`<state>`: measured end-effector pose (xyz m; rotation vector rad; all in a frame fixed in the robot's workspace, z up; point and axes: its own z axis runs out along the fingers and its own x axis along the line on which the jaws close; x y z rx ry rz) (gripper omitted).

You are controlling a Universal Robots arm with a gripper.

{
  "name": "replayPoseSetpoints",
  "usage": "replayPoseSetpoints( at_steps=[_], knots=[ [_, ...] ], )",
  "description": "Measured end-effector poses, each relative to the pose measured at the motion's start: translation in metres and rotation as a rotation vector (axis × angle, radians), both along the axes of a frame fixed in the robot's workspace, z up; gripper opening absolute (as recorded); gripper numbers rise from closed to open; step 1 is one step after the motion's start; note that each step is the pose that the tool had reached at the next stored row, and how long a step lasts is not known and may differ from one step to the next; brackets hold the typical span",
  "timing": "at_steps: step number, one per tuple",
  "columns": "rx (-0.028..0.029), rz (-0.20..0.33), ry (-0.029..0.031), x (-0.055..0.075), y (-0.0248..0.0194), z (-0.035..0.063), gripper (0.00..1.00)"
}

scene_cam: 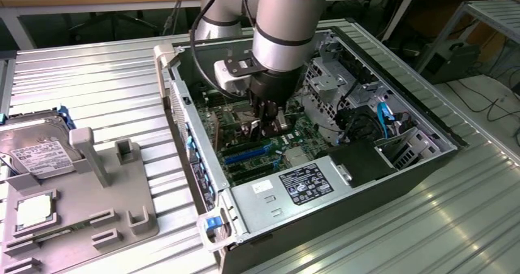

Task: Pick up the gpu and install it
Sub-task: 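Insert the gpu into the slot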

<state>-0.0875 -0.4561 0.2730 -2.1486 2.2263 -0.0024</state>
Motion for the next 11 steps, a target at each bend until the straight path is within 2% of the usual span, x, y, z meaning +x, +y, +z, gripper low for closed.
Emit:
replayPoseSetpoints(
  at_steps=[1, 2, 4, 5, 8, 11],
  knots=[
    [0.0003, 0.001, 0.0, -0.002, -0.0002, -0.0075, 0.28],
    [0.0004, 0.001, -0.0001, -0.004, -0.0009, -0.0098, 0.28],
    [0.0002, 0.001, 0.0, -0.009, -0.0067, -0.0157, 0.28],
    [0.0003, 0.001, 0.0, -0.01, -0.0075, -0.0169, 0.28],
    [0.0002, 0.001, 0.0003, -0.017, -0.0076, -0.0271, 0.28],
    [0.0002, 0.001, 0.0003, -0.018, -0.0075, -0.0293, 0.28]
  ],
)
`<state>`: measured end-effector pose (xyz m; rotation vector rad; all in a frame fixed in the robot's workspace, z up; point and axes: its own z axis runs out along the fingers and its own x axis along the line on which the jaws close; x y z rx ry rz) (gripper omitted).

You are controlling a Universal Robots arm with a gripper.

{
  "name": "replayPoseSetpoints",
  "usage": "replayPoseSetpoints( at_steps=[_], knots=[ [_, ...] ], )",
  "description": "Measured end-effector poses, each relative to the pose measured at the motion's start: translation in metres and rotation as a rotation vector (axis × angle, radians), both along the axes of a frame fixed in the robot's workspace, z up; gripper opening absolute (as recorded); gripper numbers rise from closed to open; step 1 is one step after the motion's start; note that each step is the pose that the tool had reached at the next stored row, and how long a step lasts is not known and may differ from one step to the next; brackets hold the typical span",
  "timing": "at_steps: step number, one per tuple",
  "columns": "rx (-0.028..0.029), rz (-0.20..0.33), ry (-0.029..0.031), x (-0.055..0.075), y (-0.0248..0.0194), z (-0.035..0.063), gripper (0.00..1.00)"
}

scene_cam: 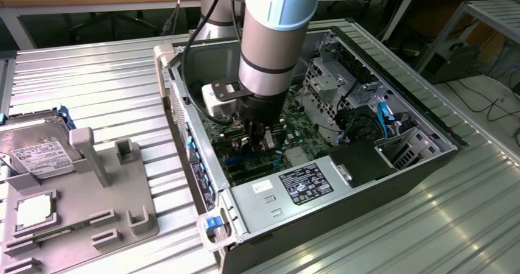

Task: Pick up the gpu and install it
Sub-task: 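Insert the gpu into the slot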

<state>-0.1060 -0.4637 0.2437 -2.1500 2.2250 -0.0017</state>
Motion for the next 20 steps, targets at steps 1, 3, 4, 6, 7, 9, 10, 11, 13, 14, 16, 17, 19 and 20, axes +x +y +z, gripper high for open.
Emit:
replayPoseSetpoints(
  at_steps=[1, 3, 4, 6, 7, 9, 10, 11, 13, 14, 16, 17, 19, 20],
  knots=[
    [0.0, 0.0, 0.0001, 0.0, 0.0, -0.0001, 0.28],
    [0.0, 0.0, 0.0001, 0.0, 0.0, -0.0001, 0.28],
    [0.0, 0.0, 0.0001, 0.0, 0.0, -0.0001, 0.28],
    [0.0001, 0.0, 0.0001, 0.0, 0.0, -0.0002, 0.28],
    [0.0, 0.0, 0.0001, 0.0, 0.0, -0.0002, 0.28],
    [0.0, 0.0, 0.0001, 0.0, 0.0, -0.0003, 0.28],
    [0.0001, 0.0, 0.0001, 0.0, 0.0, -0.0004, 0.28],
    [0.0001, 0.0, 0.0001, 0.0, 0.0, -0.0005, 0.28],
    [0.0, 0.001, 0.0001, 0.0, 0.0, -0.0008, 0.28],
    [0.0001, 0.002, 0.0001, 0.0, 0.0001, -0.0009, 0.28],
    [0.0001, 0.006, 0.0001, 0.0, 0.0002, -0.0011, 0.28],
    [0.0002, 0.009, 0.0, 0.0, 0.0003, -0.0012, 0.28],
    [0.0003, 0.016, -0.0001, 0.0, 0.0008, -0.0014, 0.28],
    [0.0002, 0.021, 0.0, 0.0, 0.0011, -0.0015, 0.28]
  ],
)
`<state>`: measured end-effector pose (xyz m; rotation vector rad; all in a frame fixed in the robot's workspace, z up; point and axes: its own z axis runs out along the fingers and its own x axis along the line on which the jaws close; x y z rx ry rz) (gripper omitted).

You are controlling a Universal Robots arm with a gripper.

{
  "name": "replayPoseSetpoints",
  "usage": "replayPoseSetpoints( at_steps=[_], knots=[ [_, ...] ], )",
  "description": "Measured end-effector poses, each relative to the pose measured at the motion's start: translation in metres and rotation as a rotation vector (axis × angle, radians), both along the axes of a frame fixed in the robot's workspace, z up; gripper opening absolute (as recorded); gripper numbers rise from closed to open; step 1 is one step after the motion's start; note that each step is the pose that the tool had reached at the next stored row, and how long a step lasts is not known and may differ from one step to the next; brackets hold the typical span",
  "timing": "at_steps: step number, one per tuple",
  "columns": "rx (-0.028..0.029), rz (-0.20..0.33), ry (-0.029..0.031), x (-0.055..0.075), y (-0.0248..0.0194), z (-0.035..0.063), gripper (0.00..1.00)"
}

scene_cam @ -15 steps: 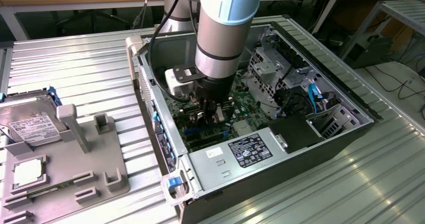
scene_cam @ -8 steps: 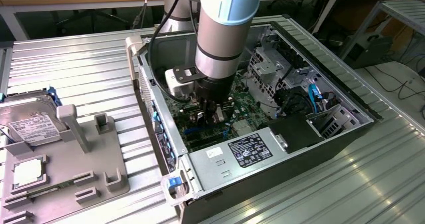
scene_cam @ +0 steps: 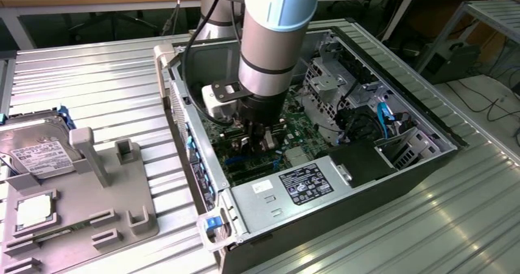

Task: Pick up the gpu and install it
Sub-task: 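Insert the gpu into the slot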

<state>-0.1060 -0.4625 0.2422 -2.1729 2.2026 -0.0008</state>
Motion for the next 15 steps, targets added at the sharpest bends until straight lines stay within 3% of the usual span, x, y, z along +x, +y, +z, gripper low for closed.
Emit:
replayPoseSetpoints(
  at_steps=[15],
  knots=[
    [-0.0001, 0.017, 0.0002, 0.0, 0.0013, -0.002, 0.28]
  ],
)
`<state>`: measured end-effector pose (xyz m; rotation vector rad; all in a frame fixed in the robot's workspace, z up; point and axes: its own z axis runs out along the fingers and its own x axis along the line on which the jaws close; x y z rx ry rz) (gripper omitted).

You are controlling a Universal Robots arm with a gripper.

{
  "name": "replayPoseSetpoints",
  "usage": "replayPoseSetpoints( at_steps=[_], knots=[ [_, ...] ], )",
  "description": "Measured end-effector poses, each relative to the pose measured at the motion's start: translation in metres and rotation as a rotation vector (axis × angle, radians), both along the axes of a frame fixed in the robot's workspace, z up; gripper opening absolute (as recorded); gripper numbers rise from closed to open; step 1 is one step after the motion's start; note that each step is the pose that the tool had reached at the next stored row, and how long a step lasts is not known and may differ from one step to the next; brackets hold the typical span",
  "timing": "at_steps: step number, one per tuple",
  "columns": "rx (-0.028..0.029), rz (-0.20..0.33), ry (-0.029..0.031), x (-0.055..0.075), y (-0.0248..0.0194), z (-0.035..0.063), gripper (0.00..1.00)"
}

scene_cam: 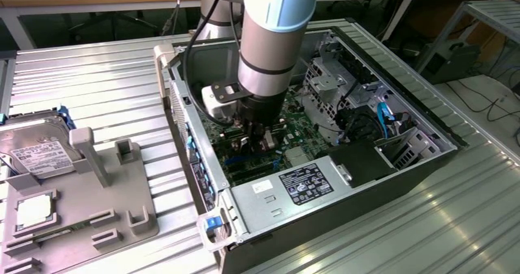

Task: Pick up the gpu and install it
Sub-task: 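Insert the gpu into the slot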

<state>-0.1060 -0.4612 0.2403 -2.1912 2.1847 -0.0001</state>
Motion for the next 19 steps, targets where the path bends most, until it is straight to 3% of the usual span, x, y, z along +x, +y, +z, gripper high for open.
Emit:
replayPoseSetpoints(
  at_steps=[19],
  knots=[
    [0.0002, 0.0, 0.0005, 0.0002, 0.0001, -0.0038, 0.28]
  ],
)
